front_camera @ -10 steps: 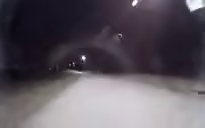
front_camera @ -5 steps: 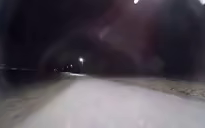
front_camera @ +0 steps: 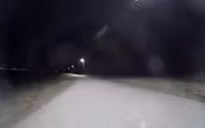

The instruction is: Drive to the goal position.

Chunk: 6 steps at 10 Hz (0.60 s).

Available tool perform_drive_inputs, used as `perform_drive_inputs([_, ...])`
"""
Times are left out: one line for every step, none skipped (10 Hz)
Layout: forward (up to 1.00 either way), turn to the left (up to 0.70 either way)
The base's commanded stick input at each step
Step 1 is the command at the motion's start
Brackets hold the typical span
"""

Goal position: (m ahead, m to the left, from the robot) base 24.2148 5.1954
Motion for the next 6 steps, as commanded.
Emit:
perform_drive_inputs([1.00, 0.23])
perform_drive_inputs([1.00, 0.20])
perform_drive_inputs([1.00, 0.17])
perform_drive_inputs([1.00, 0.14])
perform_drive_inputs([1.00, 0.11])
perform_drive_inputs([1.00, 0.09])
